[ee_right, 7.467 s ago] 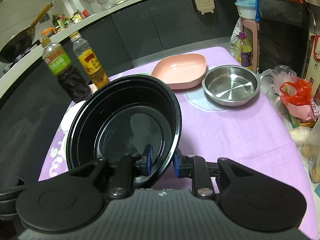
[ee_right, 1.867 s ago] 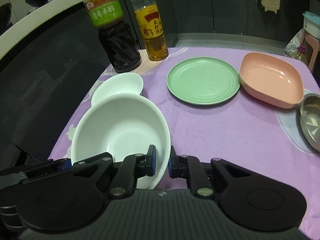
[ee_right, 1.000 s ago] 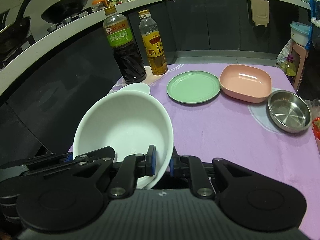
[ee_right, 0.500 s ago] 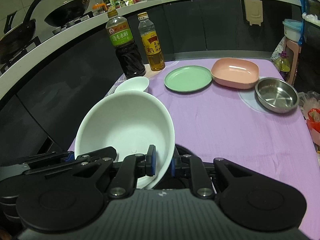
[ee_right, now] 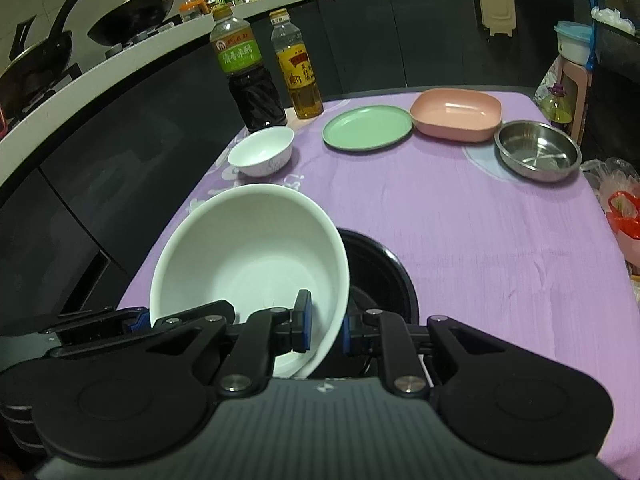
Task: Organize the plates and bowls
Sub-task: 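Lift the large white bowl with both grippers over the black bowl, then lower the large white bowl into the black bowl with both grippers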
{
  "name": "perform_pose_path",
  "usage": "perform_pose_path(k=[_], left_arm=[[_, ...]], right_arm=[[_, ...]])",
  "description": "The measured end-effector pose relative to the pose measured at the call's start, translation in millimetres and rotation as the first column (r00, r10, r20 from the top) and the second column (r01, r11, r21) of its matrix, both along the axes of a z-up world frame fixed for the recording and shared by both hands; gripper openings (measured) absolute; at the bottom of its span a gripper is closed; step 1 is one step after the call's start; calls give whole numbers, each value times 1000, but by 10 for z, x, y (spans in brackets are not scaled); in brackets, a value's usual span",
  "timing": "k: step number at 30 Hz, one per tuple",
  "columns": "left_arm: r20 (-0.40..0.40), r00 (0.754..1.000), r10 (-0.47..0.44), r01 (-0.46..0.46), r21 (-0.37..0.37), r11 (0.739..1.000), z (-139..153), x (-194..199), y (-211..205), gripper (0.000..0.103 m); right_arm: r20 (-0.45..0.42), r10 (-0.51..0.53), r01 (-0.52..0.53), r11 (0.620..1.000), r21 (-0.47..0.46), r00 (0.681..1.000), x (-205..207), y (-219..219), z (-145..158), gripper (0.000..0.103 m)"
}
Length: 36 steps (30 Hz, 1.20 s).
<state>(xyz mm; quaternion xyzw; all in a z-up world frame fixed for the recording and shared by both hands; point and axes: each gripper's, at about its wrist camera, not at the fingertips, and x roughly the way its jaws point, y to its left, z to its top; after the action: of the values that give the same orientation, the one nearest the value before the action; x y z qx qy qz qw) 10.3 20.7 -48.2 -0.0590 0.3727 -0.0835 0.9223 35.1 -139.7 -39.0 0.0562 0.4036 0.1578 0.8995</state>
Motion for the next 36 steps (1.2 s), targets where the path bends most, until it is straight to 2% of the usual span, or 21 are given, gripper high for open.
perform_pose_path(k=[12,25,36], left_arm=[[-71,997,-20,21,12,1000,-174,32,-12,15],[-100,995,4,-2,23,1000,-263,131,37,16],[-91,996,15,-12,29,1000,-263,137,58,16]], right_arm=[[-62,-10,9,1000,-23,998,-10,2,-195,17],[-92,-8,3,998,-60,996,95,67,-293,17],[-94,-24,16,997,-78,995,147,75,-311,17]])
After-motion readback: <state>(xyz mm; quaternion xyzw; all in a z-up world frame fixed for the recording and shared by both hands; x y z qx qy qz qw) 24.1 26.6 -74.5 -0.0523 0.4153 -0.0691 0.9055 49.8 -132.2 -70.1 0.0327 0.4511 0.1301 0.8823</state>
